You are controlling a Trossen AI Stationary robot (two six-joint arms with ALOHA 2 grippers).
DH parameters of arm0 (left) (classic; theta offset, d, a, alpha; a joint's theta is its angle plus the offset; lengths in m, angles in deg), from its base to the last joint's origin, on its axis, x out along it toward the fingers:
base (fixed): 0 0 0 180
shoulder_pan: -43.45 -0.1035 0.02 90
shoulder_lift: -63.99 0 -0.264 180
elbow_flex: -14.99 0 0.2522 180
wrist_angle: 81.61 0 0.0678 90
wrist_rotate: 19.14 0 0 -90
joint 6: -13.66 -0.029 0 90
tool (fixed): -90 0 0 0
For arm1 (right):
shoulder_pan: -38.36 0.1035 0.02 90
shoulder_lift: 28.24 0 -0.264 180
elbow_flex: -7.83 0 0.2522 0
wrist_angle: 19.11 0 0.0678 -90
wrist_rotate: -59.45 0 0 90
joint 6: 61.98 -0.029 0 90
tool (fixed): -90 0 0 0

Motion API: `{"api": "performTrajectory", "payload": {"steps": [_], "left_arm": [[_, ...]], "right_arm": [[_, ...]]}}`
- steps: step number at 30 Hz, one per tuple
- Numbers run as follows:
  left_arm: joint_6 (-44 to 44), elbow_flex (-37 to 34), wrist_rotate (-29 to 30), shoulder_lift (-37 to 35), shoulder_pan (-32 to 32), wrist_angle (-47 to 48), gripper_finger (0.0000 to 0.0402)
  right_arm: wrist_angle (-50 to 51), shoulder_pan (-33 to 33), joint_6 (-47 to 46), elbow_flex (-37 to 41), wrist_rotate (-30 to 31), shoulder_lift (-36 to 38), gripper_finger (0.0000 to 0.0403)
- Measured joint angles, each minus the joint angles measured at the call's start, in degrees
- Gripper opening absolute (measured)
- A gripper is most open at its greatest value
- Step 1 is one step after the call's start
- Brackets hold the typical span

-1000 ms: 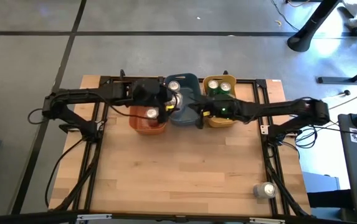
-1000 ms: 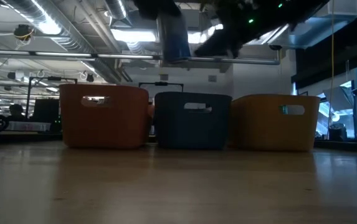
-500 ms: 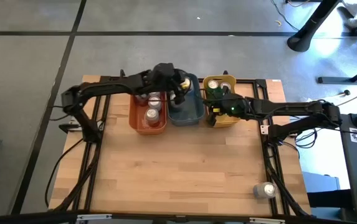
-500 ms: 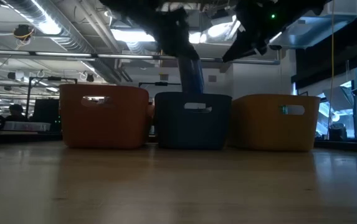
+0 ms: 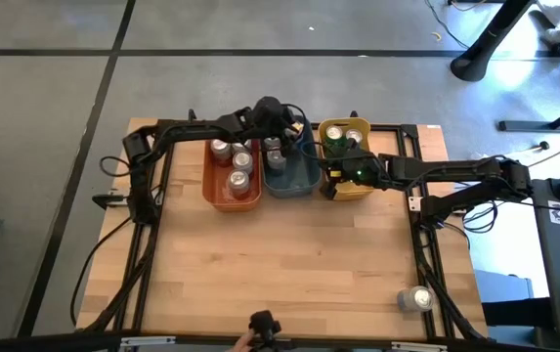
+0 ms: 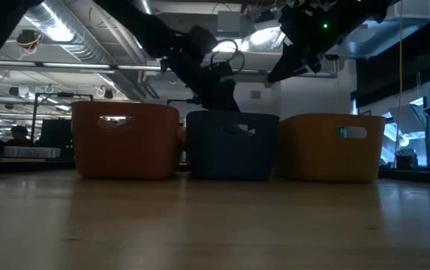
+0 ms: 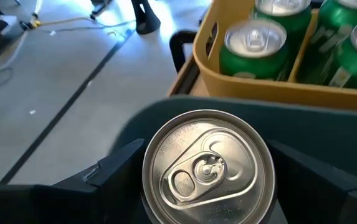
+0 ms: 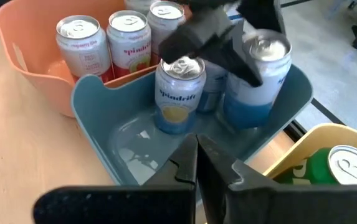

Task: Sort soda cans
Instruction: Put the blue-white soda can into the blue bin

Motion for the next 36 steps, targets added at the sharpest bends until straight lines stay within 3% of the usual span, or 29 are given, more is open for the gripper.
{"api": "performTrajectory", "payload": {"steps": [12,15,20,27,32,36], "left_arm": [[-0.72,0.0,-0.86,4.17,-0.19,-0.13,0.0293],[-0.65,0.0,-0.33,4.24,-0.23,-0.48,0.0308],[1.46,0.0,5.53,4.32,-0.23,-1.92,0.0341],[-0.05,0.0,5.59,4.3,0.99,-1.96,0.0352],[-1.14,-0.04,5.59,1.68,2.31,0.34,0.0353],[-6.62,0.4,5.48,-4.65,4.55,6.14,0.0354]], "right_arm": [[-0.5,0.0,-0.06,-0.02,-0.45,-0.31,0.0007],[-0.31,0.0,-0.06,-0.02,-0.46,-0.31,0.0007],[-0.29,0.0,-0.06,-0.02,-0.48,-0.31,0.0007],[-0.27,0.0,-0.07,-0.02,-0.48,-0.31,0.0007],[-0.21,0.0,-0.08,-0.02,-0.48,-0.31,0.0007],[-1.04,0.0,0.1,-0.02,-0.48,-0.31,0.0007]]}}
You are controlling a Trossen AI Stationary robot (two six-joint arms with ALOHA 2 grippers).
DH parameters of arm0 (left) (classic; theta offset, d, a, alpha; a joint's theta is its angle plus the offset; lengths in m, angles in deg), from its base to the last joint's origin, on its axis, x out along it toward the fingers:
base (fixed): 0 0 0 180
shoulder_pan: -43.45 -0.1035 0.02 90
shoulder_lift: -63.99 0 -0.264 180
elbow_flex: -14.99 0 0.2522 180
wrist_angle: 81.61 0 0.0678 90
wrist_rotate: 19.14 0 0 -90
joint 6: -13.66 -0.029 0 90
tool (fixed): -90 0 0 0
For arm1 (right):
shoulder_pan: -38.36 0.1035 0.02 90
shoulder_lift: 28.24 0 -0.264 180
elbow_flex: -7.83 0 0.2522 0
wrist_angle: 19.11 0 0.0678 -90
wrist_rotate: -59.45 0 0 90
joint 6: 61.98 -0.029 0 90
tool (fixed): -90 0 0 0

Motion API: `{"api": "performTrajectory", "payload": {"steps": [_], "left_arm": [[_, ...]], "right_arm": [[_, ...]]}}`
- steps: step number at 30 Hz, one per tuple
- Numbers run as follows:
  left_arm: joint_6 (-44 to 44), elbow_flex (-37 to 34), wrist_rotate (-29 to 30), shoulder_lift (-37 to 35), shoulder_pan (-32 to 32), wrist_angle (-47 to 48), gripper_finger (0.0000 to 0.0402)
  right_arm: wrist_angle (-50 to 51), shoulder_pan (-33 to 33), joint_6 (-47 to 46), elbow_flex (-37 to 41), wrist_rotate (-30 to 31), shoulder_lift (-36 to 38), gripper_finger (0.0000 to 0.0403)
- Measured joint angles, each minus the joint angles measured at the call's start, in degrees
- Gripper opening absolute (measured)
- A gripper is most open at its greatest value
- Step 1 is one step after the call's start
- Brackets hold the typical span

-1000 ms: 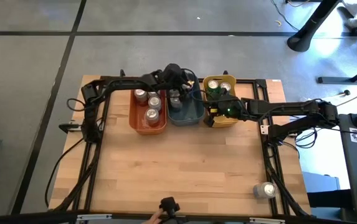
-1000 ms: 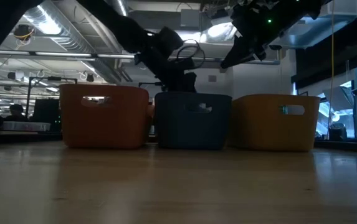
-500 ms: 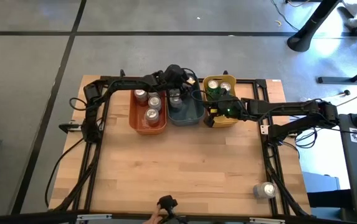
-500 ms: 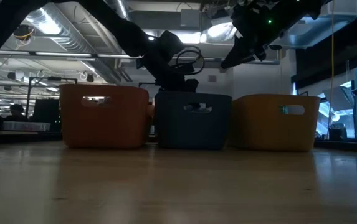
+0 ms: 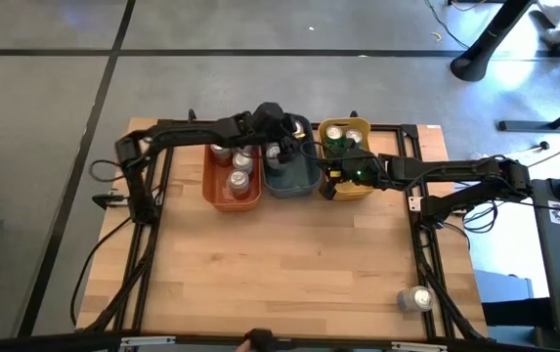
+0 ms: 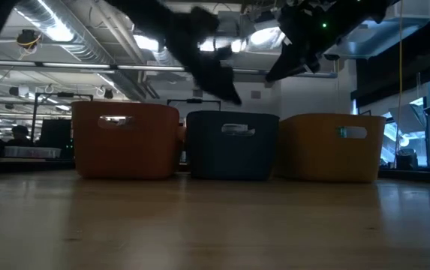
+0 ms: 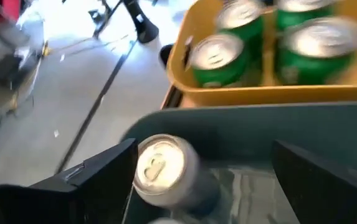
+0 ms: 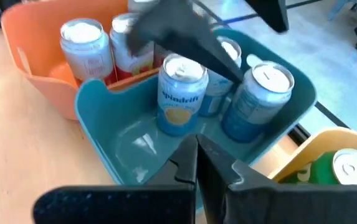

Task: Sort soda cans
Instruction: Put the blue-white soda can into the blue bin

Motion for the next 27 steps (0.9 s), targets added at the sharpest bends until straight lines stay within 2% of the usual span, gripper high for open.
{"api": "performTrajectory", "payload": {"steps": [7,10,14,19,23,27], "left_arm": [[1.24,-0.11,0.04,-13.46,4.27,10.82,0.0354],[2.41,-1.17,0.07,-19.02,5.91,18.6,0.0354],[7.19,-7.42,0.02,-27.8,7.9,23.99,0.0354],[13.89,-21.89,0.74,-40.93,10.32,18.22,0.0354],[17.13,-33.11,0.66,-49.44,12.58,9.75,0.0354],[18.74,-40.15,0.69,-53.73,14.4,4.79,0.0354]], "right_arm": [[-0.8,-0.04,0.02,-0.02,0.01,0.04,0.0007],[-0.95,-0.04,0.07,-0.02,0.02,0.04,0.0007],[-1.24,-0.04,0.22,-0.02,0.09,0.04,0.0007],[-2.1,-0.06,0.86,-0.02,0.36,0.04,0.0007],[-6.21,-0.11,6.07,-0.2,5.94,0.14,0.0008],[0.28,-0.04,6.45,-5.54,1.44,0.28,0.0039]]}}
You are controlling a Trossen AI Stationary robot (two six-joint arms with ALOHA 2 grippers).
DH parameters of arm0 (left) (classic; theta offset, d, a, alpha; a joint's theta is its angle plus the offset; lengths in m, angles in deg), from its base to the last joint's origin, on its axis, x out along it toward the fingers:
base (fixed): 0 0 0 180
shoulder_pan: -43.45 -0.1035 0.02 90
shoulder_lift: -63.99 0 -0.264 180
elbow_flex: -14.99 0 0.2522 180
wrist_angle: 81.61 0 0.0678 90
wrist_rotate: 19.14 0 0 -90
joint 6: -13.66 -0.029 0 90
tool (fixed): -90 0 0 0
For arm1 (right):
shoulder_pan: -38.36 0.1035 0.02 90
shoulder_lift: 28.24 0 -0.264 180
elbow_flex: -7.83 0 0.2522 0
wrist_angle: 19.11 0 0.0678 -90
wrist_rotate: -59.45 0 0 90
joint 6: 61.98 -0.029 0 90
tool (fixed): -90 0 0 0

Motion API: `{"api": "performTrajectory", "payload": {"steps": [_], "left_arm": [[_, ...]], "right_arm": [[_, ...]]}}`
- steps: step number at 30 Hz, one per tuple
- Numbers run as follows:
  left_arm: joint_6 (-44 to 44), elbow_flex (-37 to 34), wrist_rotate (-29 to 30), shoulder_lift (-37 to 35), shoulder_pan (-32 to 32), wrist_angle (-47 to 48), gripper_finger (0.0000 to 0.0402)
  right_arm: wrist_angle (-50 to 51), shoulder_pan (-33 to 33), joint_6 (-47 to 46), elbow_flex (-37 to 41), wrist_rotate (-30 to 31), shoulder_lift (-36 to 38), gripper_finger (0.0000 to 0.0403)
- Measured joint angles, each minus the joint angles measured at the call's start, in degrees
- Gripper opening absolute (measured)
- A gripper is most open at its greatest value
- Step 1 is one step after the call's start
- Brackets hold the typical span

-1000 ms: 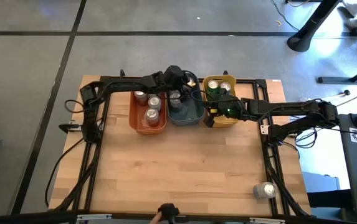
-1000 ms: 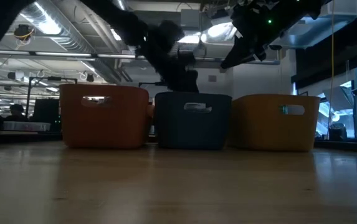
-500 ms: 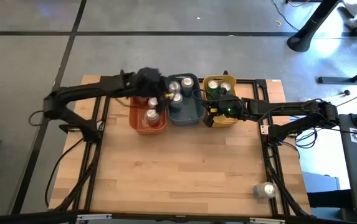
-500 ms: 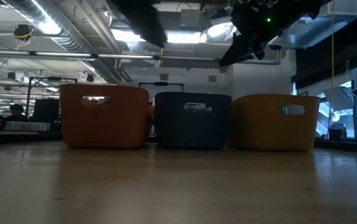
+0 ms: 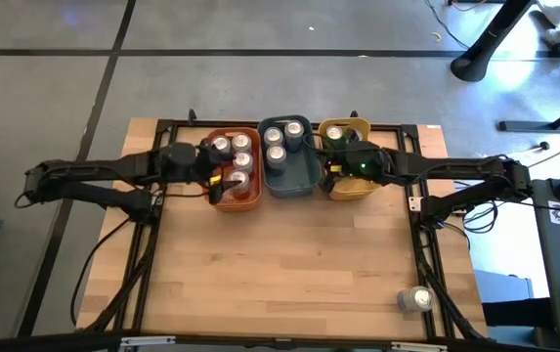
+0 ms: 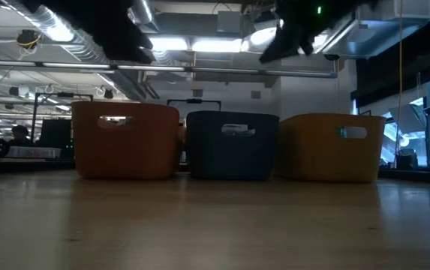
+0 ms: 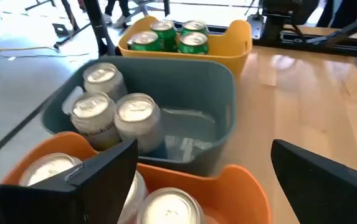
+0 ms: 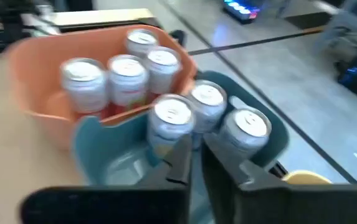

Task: Sort soda cans
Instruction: Put the blue-white soda can into the blue bin

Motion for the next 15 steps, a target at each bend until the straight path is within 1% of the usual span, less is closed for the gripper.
{"api": "performTrajectory", "payload": {"steps": [3,7,11,13,15], "left_arm": [[0.44,-1.99,-0.02,-1.36,0.87,-0.36,0.0354],[0.49,-2.78,-0.02,-1.54,1.76,-0.04,0.0354],[-0.35,-2.78,-0.02,-1.54,1.94,-1.85,0.0354],[-1.24,-2.78,-0.04,-1.54,1.94,-3.28,0.0354],[-1.81,-2.78,-0.02,-1.54,1.94,-5.26,0.0354]], "right_arm": [[10.12,1.46,0.88,-7.25,-2.64,0.04,0.01],[26.69,5.11,0.76,-17.78,-3.12,-0.13,0.0207],[43.45,10.85,-6.15,-26.13,-2.75,-2.12,0.0313],[49.94,13.8,-11.26,-28.72,-2.47,-3.41,0.0354],[55.18,16.58,-16.23,-30.2,-2.47,-4.22,0.0385]]}}
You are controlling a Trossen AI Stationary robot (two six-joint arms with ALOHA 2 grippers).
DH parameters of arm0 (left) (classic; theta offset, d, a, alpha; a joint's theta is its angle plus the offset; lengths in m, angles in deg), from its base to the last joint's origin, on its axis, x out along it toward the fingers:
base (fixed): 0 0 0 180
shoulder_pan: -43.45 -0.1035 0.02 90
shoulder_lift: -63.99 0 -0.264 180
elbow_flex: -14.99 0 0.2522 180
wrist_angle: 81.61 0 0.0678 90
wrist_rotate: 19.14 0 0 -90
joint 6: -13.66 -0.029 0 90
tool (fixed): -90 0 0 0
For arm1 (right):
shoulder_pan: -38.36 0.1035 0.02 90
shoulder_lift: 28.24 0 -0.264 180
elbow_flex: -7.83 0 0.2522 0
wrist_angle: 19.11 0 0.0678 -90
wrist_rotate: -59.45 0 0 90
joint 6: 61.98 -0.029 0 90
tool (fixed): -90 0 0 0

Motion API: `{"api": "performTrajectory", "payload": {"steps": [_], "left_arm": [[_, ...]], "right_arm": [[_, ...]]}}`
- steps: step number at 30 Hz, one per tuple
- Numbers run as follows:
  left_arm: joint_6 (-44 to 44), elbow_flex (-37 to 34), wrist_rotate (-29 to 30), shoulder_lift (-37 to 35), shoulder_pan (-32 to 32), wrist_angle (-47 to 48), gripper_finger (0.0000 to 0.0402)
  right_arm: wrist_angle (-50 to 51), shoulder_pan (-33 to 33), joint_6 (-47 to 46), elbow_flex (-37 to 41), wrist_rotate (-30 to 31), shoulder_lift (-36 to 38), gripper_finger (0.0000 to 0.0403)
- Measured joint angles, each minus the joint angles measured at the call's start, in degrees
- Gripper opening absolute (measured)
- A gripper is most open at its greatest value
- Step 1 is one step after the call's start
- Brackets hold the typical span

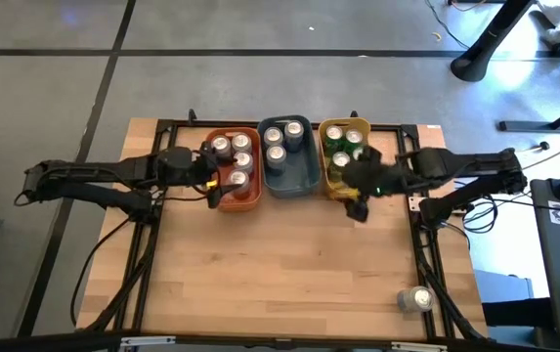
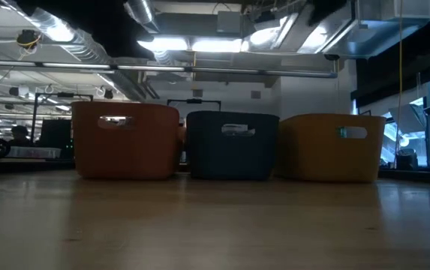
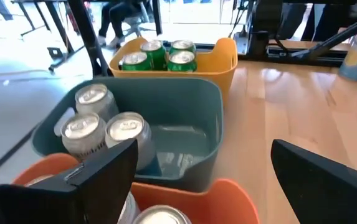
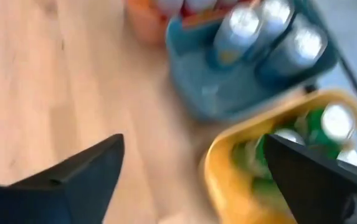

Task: Sort soda cans
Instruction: Put the blue-white soda can into the blue bin

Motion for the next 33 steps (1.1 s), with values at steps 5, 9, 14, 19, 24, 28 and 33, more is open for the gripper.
{"api": "performTrajectory", "payload": {"steps": [5,9,14,19,24,28,33], "left_arm": [[-0.95,0.0,-0.02,0.0,-0.02,-2.32,0.0354],[-1.6,0.0,-0.02,0.0,-0.04,-2.71,0.0354],[-1.09,0.0,-0.02,0.0,-0.09,-3.12,0.0354],[0.6,0.0,-0.02,0.02,-0.04,-2.67,0.0354],[0.62,0.0,-0.02,0.02,-0.04,-2.32,0.0354],[0.62,0.0,-0.02,0.02,-0.04,-2.33,0.0354],[0.65,0.0,-0.04,0.02,-0.04,-2.32,0.0354]], "right_arm": [[9.15,6.22,-12.39,0.02,-1.12,-0.26,0.0381],[10.65,8.67,-15.62,0.02,-5.0,-0.24,0.0362],[8.52,9.38,-16.0,0.04,-5.77,-0.69,0.0354],[9.53,9.32,-15.91,0.04,-4.73,-3.23,0.0374],[19.52,10.14,-20.58,0.09,-9.63,-7.31,0.0389],[23.02,10.56,-21.82,0.15,-17.27,-9.45,0.0369],[16.3,10.49,-23.81,0.15,-26.3,-10.43,0.0361]]}}
